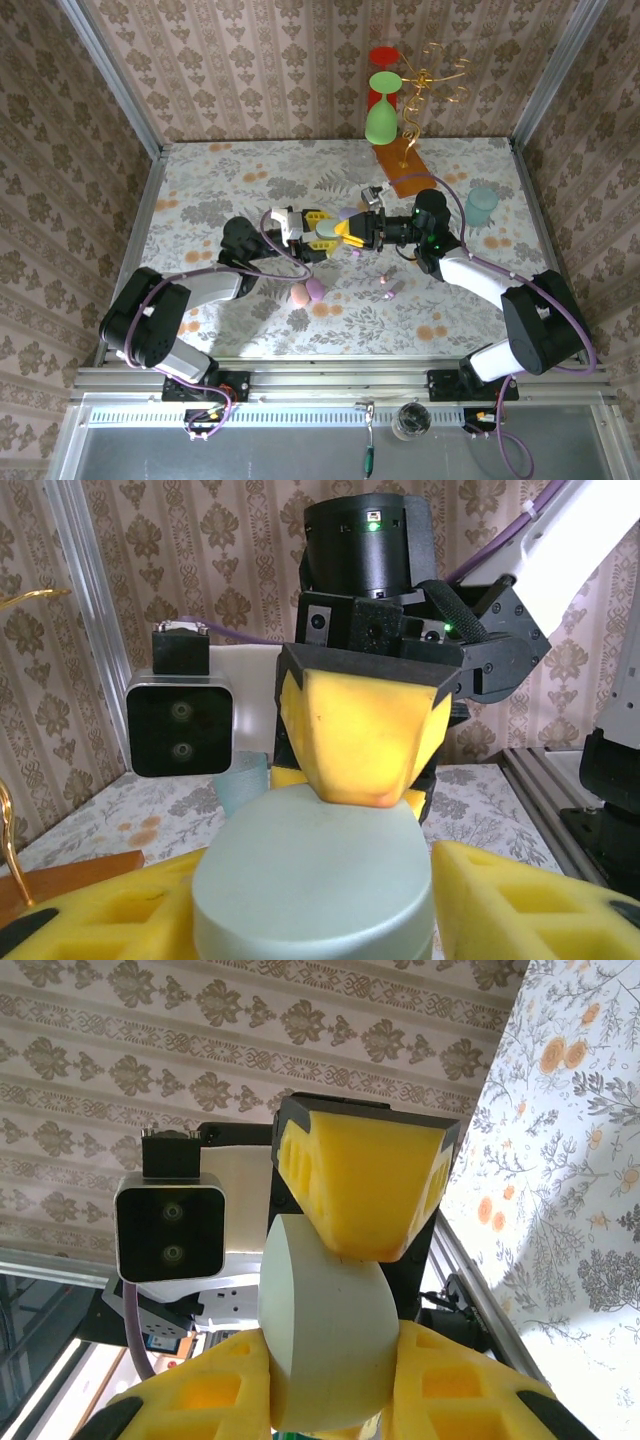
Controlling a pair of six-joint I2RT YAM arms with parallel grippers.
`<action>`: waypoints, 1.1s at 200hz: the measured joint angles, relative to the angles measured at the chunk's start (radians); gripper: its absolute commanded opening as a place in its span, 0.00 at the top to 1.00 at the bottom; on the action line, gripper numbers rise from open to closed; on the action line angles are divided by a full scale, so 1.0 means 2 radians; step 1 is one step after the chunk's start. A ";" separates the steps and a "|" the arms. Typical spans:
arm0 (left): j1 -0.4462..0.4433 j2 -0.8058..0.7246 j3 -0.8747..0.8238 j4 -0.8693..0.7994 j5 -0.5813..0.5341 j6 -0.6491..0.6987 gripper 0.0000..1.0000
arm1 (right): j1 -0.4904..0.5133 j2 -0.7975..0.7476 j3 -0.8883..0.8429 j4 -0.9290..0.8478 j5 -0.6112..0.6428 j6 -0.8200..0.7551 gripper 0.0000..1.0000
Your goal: Insert the wireless bluetooth earbuds into the charging case
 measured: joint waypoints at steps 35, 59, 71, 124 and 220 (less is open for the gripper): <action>0.000 0.002 0.000 0.001 0.002 0.000 0.47 | -0.001 0.000 0.000 0.006 0.000 0.000 0.88; 0.000 0.003 0.000 0.001 0.002 0.000 0.54 | -0.001 0.000 0.000 0.006 0.000 0.000 0.88; 0.000 0.003 0.000 0.001 0.001 0.000 0.57 | -0.001 0.000 0.000 0.007 -0.002 0.000 0.88; 0.001 0.004 0.000 0.001 0.002 -0.002 0.69 | -0.001 0.000 0.000 0.009 -0.003 0.002 0.59; 0.001 0.003 -0.006 0.001 0.002 -0.024 0.73 | -0.008 -0.087 0.020 -0.226 0.094 -0.252 0.06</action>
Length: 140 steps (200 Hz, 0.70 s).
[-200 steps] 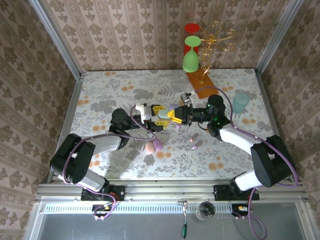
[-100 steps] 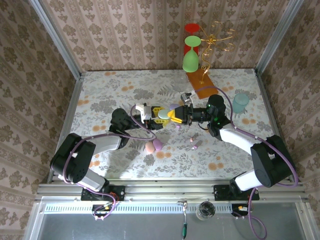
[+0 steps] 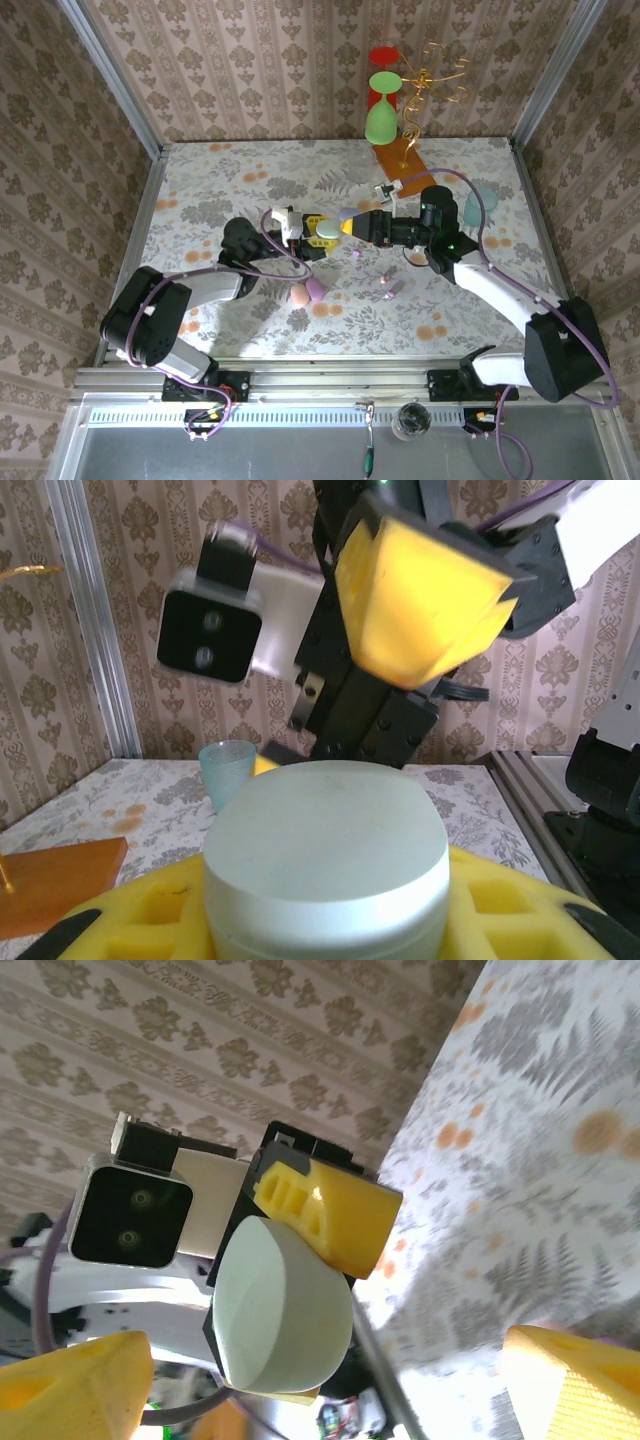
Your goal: Insert the wireless bluetooth earbuds into the charging case
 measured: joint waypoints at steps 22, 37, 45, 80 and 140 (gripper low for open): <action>0.000 0.000 -0.009 0.000 0.000 -0.008 0.74 | 0.006 -0.026 0.012 -0.064 0.052 -0.096 0.04; 0.000 -0.001 -0.012 0.000 0.000 -0.015 0.74 | 0.019 -0.042 0.019 -0.095 0.095 -0.160 0.03; 0.000 -0.001 -0.013 0.000 0.000 -0.018 0.74 | 0.030 -0.051 0.020 -0.105 0.117 -0.193 0.03; 0.000 -0.008 -0.014 0.000 0.002 -0.024 0.74 | 0.083 -0.066 0.027 -0.140 0.190 -0.311 0.03; 0.000 -0.012 -0.016 0.000 0.003 -0.026 0.75 | 0.106 -0.060 0.032 -0.145 0.274 -0.364 0.06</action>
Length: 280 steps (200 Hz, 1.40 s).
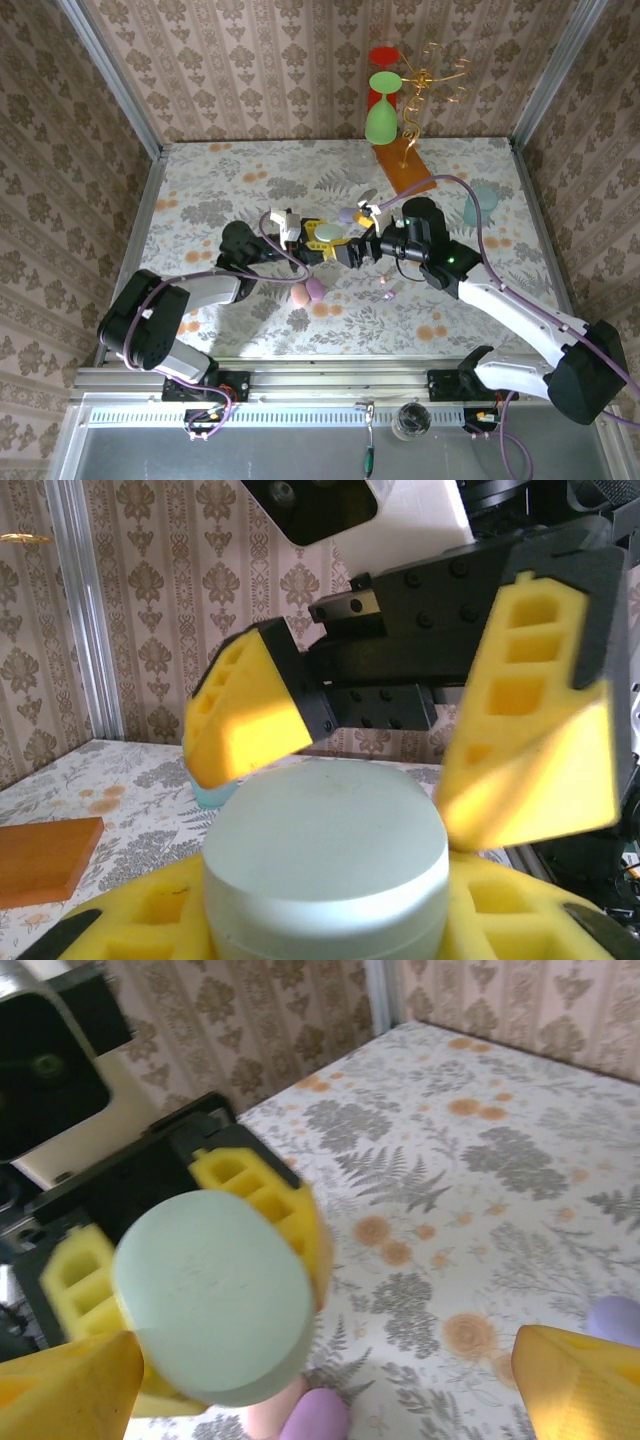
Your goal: Insert the wireless bluetooth earbuds into the charging case
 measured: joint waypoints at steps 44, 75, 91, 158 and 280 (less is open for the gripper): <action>0.004 -0.001 -0.008 -0.008 -0.002 0.000 0.75 | 0.003 0.000 0.000 0.022 0.035 0.015 0.06; 0.003 -0.002 -0.010 -0.011 0.010 0.005 0.75 | 0.000 0.002 0.005 0.031 0.060 0.027 0.07; 0.002 -0.006 -0.010 -0.010 0.017 0.008 0.76 | -0.003 0.009 0.006 0.032 0.071 0.034 0.08; 0.003 -0.006 -0.010 -0.005 0.022 0.016 0.76 | -0.011 0.019 0.009 0.024 0.056 0.049 0.08; 0.018 -0.006 -0.010 0.002 0.014 0.021 0.76 | -0.084 -0.034 -0.030 0.070 -0.014 0.116 0.07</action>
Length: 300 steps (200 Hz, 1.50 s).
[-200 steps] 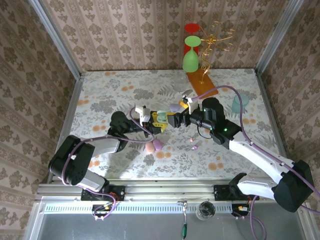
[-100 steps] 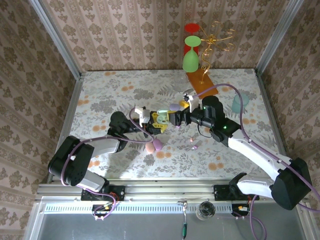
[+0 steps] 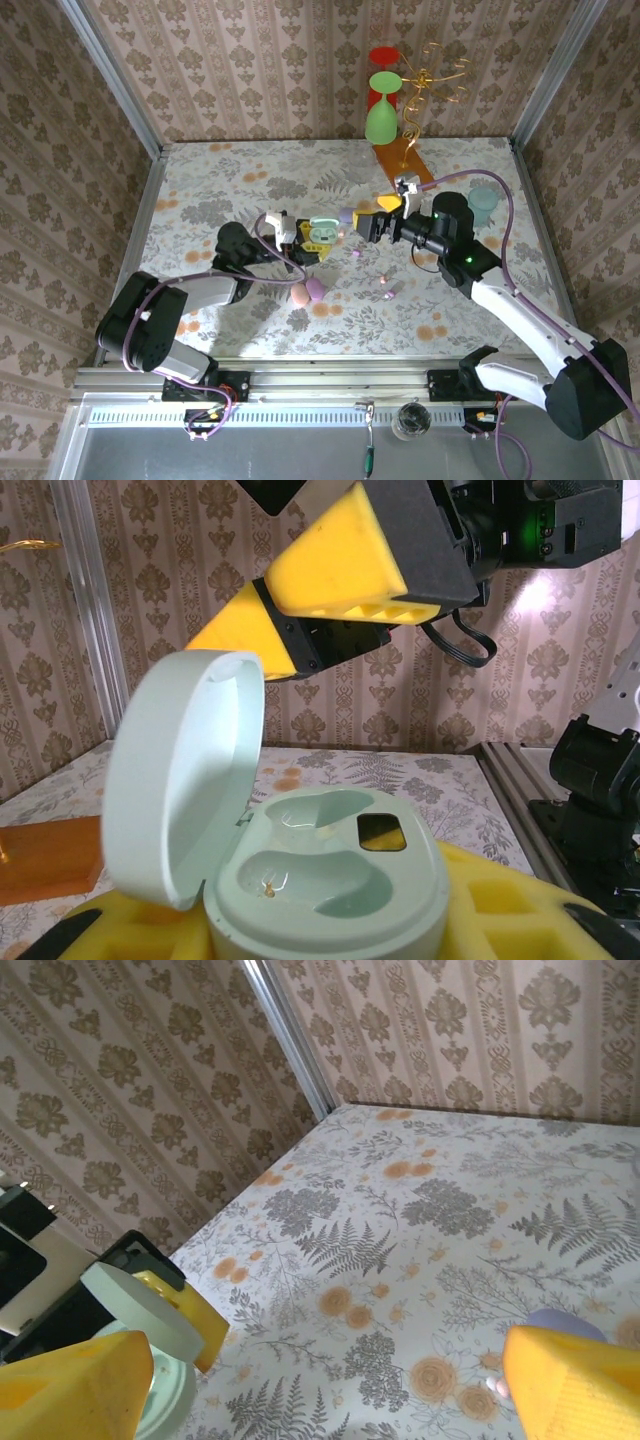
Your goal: Insert the wireless bluetooth earbuds into the charging case
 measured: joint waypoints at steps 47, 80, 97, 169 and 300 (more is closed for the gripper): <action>0.001 0.001 0.000 0.000 0.006 -0.007 0.76 | 0.019 0.003 -0.003 0.001 -0.029 -0.052 0.10; -0.003 0.006 0.000 0.001 0.028 -0.015 0.76 | 0.041 0.039 0.007 0.000 -0.061 -0.102 0.27; -0.009 0.007 0.000 0.001 0.038 -0.021 0.76 | 0.043 0.059 0.017 0.000 -0.073 -0.117 0.37; -0.015 0.011 0.000 0.000 0.046 -0.028 0.76 | 0.045 0.087 0.032 0.004 -0.112 -0.115 0.62; 0.002 0.011 0.000 0.001 0.033 -0.021 0.76 | 0.021 0.032 0.000 0.017 -0.113 -0.100 0.24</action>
